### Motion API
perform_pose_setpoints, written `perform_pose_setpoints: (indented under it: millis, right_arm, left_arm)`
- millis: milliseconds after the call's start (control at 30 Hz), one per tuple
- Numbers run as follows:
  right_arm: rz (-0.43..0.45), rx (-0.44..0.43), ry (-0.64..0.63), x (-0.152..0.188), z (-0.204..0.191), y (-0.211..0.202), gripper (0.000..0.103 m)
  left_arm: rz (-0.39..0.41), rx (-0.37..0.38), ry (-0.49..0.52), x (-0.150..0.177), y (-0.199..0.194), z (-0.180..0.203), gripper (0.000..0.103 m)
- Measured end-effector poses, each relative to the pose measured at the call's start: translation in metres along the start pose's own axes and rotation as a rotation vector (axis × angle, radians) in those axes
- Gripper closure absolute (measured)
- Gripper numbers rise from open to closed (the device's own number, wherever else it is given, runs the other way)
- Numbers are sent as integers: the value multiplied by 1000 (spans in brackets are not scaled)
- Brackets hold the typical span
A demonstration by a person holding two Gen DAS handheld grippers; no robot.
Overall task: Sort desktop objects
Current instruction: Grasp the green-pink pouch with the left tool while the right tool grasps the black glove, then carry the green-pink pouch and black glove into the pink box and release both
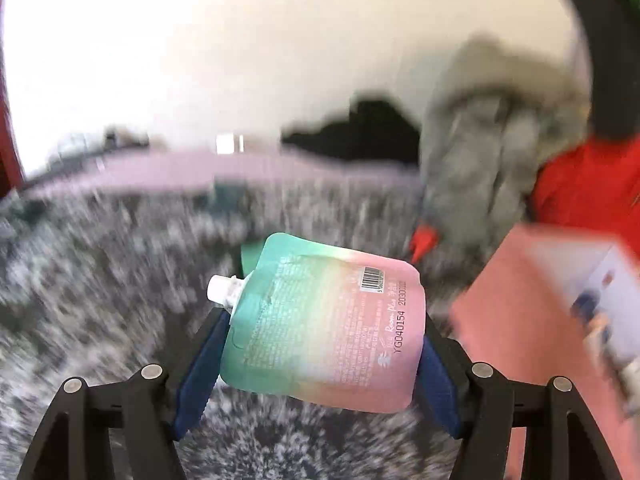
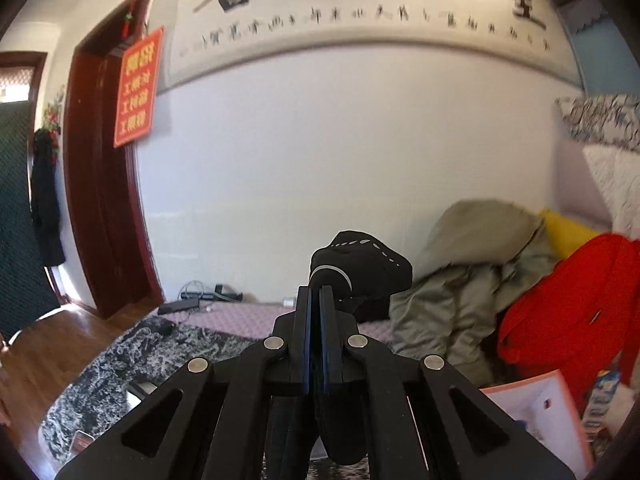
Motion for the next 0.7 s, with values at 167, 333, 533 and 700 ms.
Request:
perform_pose_setpoints:
  millis: [167, 333, 533, 700]
  right_arm:
    - [91, 31, -22, -23, 11, -64, 100]
    - [204, 75, -26, -48, 28, -134, 100]
    - [334, 148, 12, -73, 63, -209, 100]
    - [273, 306, 51, -66, 120, -213, 98]
  left_arm:
    - [171, 45, 17, -49, -78, 28, 29]
    - [325, 155, 87, -74, -155, 90, 29]
    - [377, 280, 178, -74, -183, 165, 29]
    - [206, 399, 252, -36, -118, 231, 23]
Point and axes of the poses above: each gripper's, at about its wrist camera, not at the fingertips, and y roughly the way its jaws point, z to its right, x to its underside, the point moved 10 cm from there along y, roughly the way its jaws point, and after that the axes turned 5 degrees about y, right-handed, at the moved point
